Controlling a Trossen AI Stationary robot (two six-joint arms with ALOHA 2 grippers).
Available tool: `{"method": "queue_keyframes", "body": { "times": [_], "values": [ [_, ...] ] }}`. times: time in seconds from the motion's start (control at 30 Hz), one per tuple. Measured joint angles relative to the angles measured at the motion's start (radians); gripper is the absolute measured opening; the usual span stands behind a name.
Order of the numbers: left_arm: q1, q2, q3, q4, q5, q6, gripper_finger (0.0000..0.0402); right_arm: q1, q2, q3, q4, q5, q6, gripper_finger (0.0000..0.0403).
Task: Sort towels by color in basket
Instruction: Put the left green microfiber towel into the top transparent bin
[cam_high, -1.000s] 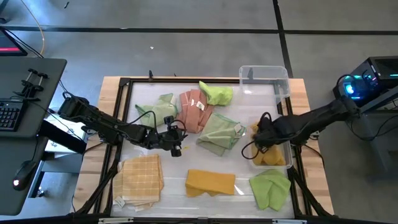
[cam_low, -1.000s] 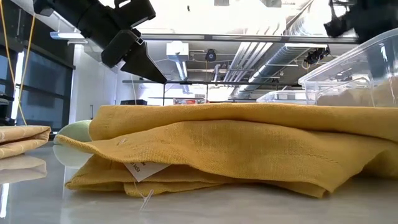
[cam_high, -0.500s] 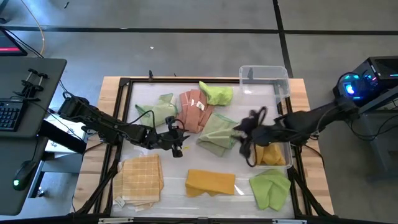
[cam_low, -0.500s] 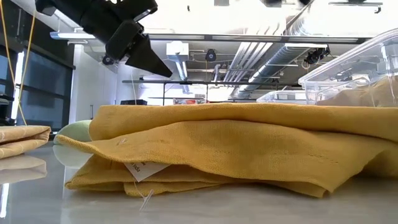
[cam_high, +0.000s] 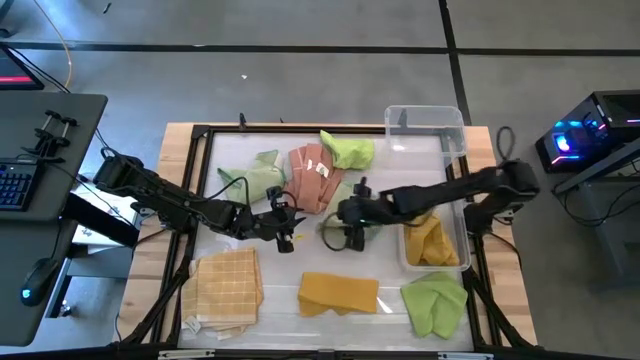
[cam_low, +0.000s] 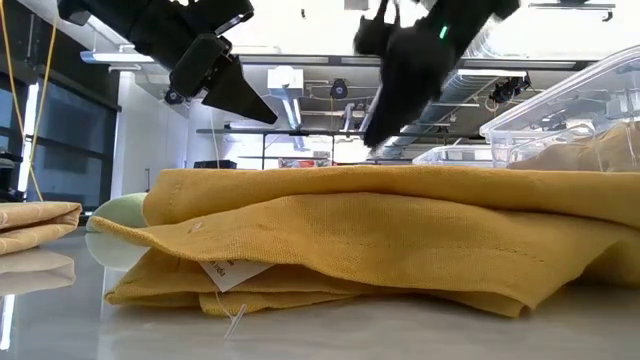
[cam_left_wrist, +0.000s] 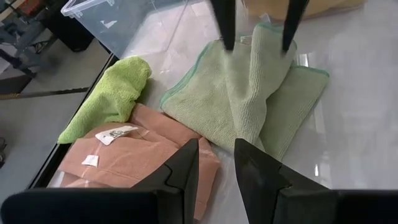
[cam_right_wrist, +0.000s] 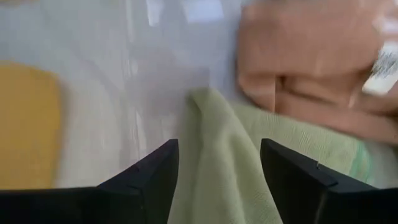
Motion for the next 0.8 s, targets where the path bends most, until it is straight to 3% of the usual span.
{"method": "queue_keyframes", "body": {
  "times": [0.27,0.37,0.57,0.8],
  "values": [
    [0.000,0.000,0.000,0.000,0.000,-0.003,0.0090,-0.070,0.192,0.000,-0.005,-0.082,-0.001,0.0196],
    [0.000,0.000,0.000,0.000,0.000,-0.006,0.0090,-0.076,0.230,0.000,-0.004,-0.105,-0.001,0.0151],
    [-0.001,0.000,0.000,-0.002,0.003,-0.018,0.0090,-0.066,0.220,0.005,-0.016,-0.101,0.005,0.0018],
    [-0.016,0.000,0.000,-0.003,0.003,-0.019,0.0090,-0.023,0.087,0.074,-0.114,0.120,0.059,0.0022]
  ]
}}
